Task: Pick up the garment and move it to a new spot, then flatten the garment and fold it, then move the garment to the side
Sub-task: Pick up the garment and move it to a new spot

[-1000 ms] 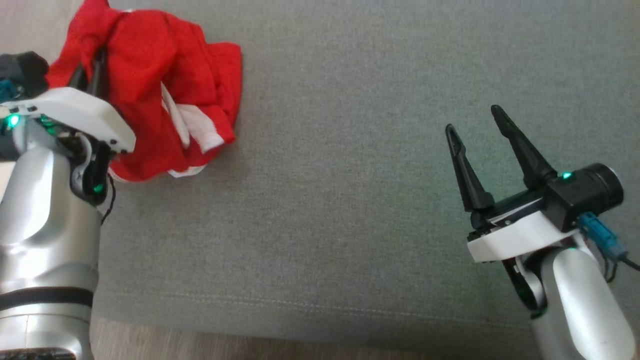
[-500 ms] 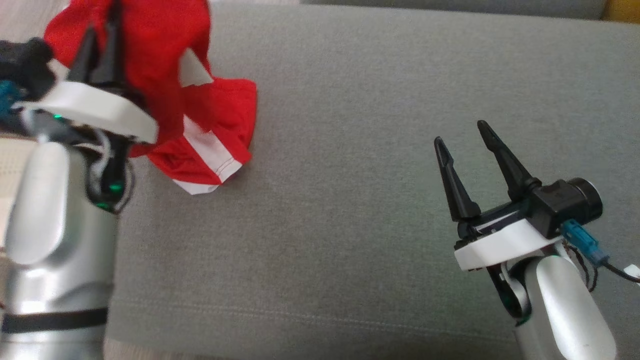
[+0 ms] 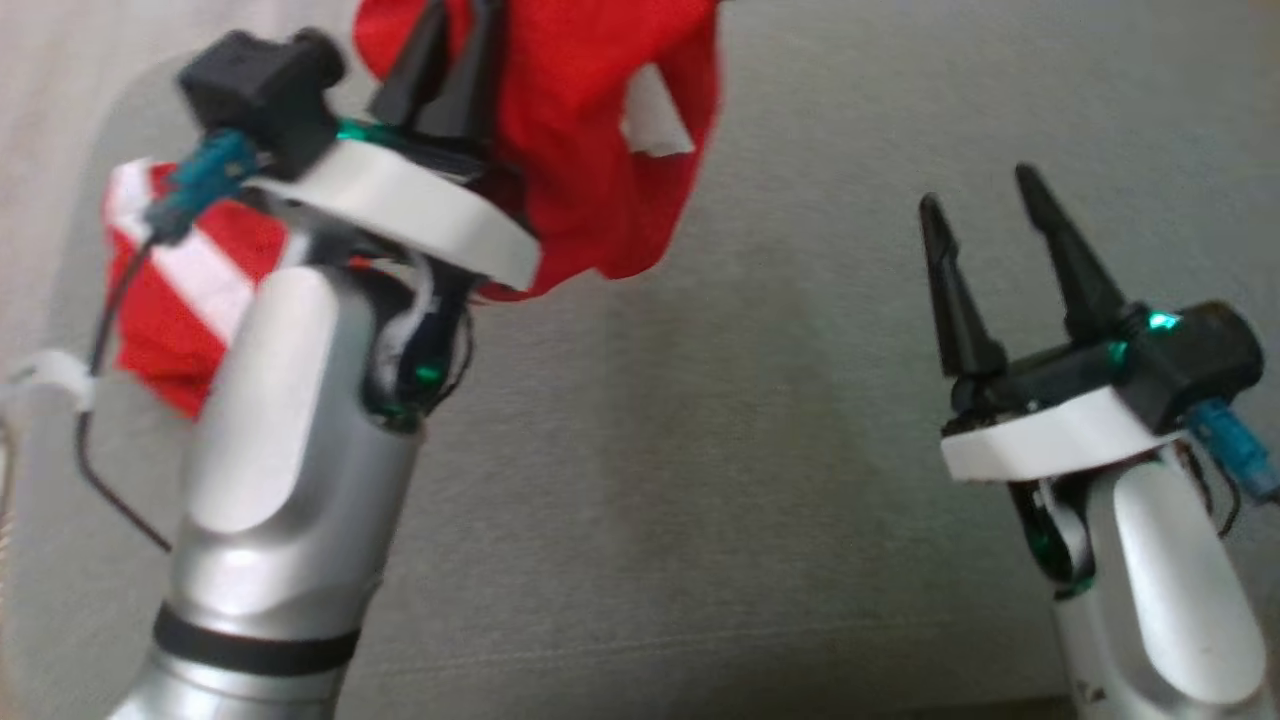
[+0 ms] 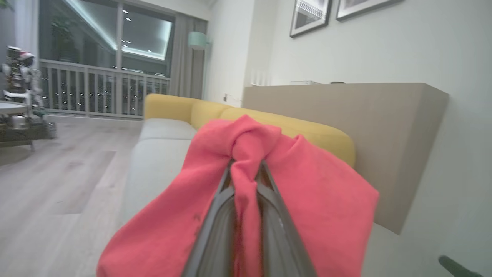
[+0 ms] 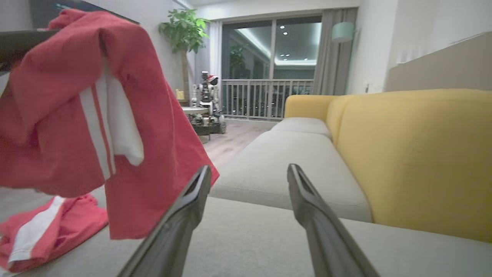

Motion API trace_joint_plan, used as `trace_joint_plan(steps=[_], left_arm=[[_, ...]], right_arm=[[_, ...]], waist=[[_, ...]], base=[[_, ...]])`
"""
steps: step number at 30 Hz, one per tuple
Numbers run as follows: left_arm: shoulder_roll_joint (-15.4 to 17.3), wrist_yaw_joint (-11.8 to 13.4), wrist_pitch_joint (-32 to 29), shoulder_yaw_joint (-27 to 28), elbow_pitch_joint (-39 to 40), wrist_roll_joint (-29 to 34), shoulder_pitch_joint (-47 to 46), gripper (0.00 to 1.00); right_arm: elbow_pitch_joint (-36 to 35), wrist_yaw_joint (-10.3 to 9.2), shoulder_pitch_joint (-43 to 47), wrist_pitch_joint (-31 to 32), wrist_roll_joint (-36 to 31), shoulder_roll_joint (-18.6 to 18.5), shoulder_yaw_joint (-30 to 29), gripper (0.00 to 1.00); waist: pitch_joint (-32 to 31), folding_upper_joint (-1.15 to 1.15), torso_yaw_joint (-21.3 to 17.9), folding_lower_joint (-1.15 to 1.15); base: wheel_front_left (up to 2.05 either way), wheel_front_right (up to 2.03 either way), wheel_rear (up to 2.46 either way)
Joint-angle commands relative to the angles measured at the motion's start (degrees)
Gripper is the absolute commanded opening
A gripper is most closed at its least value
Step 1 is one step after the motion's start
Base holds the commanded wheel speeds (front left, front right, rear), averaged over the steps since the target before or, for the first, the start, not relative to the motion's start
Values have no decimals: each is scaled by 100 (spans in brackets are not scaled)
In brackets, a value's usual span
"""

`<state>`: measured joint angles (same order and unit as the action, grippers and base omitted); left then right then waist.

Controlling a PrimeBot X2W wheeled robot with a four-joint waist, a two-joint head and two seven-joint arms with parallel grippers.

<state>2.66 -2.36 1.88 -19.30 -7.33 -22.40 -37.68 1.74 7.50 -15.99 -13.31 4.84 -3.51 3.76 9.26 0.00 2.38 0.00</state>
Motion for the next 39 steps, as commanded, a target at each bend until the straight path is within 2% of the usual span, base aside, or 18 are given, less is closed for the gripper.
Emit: trace_joint_plan(steps=[1,5,10,13,14,15,16,19,22,27,29,34,39], left_arm=[[68,37,53,101,142,-32,-307,0],[28,228,366,-375,-374,-187,-399,0],[24,882,860,-1139,-1345,-670,-723,0],[23,1197,1059,-1613,-1857,-969,-990,0],[23,1252,1092,-1802,-2002,-1099,-1060,32],[23,1280,1126,-1991,-2119,-1227,-1132,97],[23,1304,1163,-2148,-2212,-1360,-1199,100],[22,1375,1261,-2493,-2324,-1689,-1366,100],[22,1460,1303,-2575,-2335,-1829,-1467,100],[49,1547,1309,-2034,-1972,-1299,-1265,100],[191,1544,1310,-1775,-1744,-999,-989,100],[587,1492,1310,-1211,-1039,-466,125,100],[678,1513,1311,-782,-373,-221,1192,100]], right_arm=[[-218,-1,-192,-46,36,61,86,100],[-310,-1,-290,-18,44,62,11,100],[-419,-1,-421,-13,18,62,-7,100],[-450,-1,-453,-9,51,63,-18,100],[-457,-1,-449,-11,53,63,-27,100],[-461,-1,-441,-13,52,63,-37,100],[-460,-1,-433,-15,51,63,-43,100],[-432,-1,-400,-25,24,63,-85,100],[-402,-1,-361,-29,4,63,-92,100],[-354,-1,-238,12,-10,63,-17,100],[-329,-1,-161,31,-45,63,41,100],[-197,-1,134,61,-193,63,106,100],[-47,-1,451,61,-254,63,51,100]], waist=[[162,0,-388,0],[314,0,-909,0],[514,0,-1463,0],[619,0,-1655,0],[639,0,-1682,0],[655,0,-1698,0],[664,0,-1705,0],[641,0,-1626,0],[547,0,-1417,0],[294,0,-944,0],[169,0,-748,0],[-162,0,-292,0],[-376,0,-1,0]], base=[[0,0,0],[0,0,0],[0,0,0],[0,0,0],[0,0,0],[0,0,0],[0,0,0],[0,0,0],[0,0,0],[0,0,0],[0,0,0],[0,0,0],[0,0,0]])
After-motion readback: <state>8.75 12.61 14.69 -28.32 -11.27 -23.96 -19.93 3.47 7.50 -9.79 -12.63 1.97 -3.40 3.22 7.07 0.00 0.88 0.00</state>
